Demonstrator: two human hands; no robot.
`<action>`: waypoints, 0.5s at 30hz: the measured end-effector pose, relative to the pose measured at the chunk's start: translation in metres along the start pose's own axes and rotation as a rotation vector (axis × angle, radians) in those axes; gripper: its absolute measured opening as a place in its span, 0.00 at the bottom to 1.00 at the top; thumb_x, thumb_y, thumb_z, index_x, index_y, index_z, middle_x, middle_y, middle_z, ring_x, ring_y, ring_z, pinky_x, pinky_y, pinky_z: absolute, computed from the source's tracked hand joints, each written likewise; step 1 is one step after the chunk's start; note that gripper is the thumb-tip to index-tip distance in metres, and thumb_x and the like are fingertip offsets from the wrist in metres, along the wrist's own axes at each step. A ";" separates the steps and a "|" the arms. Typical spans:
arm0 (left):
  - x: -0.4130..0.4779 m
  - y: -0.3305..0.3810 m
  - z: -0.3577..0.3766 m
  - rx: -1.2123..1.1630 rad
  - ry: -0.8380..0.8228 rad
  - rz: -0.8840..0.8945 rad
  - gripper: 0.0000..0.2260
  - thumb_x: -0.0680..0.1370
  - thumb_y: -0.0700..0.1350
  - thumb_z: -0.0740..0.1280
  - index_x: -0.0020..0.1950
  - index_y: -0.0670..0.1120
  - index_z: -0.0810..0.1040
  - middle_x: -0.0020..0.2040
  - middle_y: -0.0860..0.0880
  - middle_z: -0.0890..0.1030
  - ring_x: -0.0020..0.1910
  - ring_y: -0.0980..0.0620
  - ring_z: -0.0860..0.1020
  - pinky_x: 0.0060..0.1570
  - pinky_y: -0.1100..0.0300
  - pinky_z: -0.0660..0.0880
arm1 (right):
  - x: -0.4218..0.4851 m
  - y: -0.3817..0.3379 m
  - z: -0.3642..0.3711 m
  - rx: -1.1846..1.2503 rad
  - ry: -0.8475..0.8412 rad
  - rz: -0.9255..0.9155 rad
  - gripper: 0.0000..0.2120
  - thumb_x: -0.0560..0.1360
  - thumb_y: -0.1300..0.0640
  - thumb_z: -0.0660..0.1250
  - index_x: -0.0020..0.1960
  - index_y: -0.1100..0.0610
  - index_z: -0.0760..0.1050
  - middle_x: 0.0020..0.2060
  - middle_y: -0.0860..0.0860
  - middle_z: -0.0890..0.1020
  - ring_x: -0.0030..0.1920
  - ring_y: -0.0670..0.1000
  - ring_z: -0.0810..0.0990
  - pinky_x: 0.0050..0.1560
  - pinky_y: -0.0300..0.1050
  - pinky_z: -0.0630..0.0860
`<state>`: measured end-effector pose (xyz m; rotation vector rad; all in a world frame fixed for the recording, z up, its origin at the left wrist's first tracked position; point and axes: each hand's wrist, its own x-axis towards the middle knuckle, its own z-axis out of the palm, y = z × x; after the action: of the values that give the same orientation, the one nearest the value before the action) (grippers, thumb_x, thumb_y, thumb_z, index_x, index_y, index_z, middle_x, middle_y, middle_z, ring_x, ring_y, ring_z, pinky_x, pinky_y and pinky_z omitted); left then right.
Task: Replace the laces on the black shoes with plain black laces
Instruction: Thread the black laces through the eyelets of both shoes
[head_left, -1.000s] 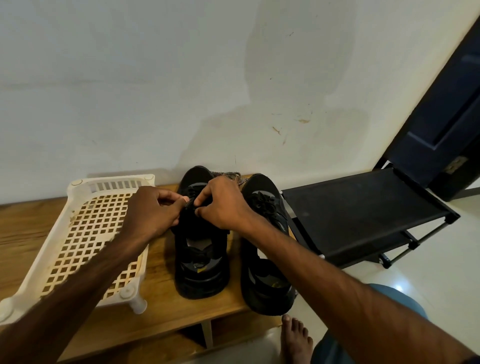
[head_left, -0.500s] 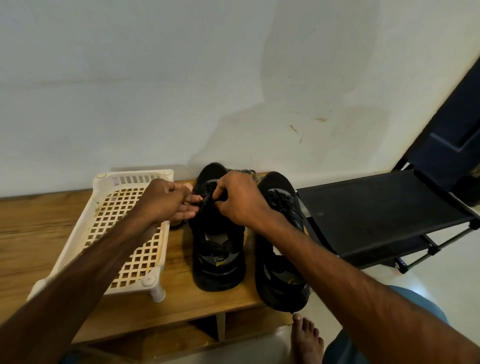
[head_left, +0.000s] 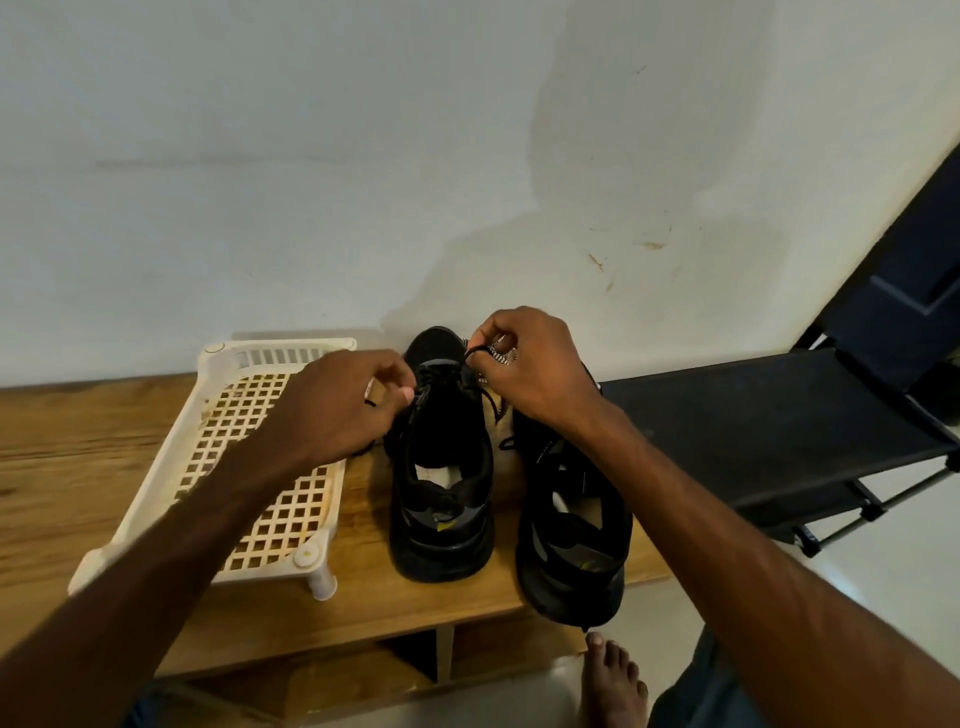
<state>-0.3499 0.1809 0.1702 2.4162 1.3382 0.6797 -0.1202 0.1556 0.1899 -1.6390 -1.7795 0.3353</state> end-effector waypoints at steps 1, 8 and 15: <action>-0.001 -0.001 0.000 0.062 -0.036 0.022 0.03 0.79 0.51 0.70 0.51 0.59 0.82 0.44 0.62 0.83 0.46 0.61 0.80 0.47 0.57 0.75 | 0.000 0.002 0.001 -0.003 0.012 0.010 0.02 0.75 0.56 0.74 0.47 0.53 0.85 0.43 0.43 0.83 0.40 0.39 0.78 0.40 0.28 0.67; 0.000 0.001 -0.008 -0.088 0.095 -0.002 0.10 0.83 0.50 0.65 0.43 0.57 0.82 0.40 0.60 0.84 0.44 0.66 0.78 0.41 0.62 0.68 | 0.001 0.005 -0.001 -0.006 -0.051 0.062 0.05 0.75 0.53 0.76 0.49 0.53 0.85 0.32 0.47 0.83 0.33 0.45 0.81 0.39 0.37 0.76; 0.004 0.013 -0.023 -1.319 0.171 -0.288 0.11 0.86 0.48 0.58 0.50 0.45 0.75 0.49 0.45 0.87 0.51 0.48 0.85 0.57 0.50 0.80 | -0.002 0.001 0.002 -0.061 -0.133 0.011 0.04 0.74 0.53 0.76 0.46 0.53 0.86 0.34 0.41 0.80 0.35 0.38 0.78 0.36 0.31 0.70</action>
<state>-0.3508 0.1784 0.1970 1.1081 0.7835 1.1809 -0.1206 0.1541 0.1875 -1.7043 -1.8966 0.4069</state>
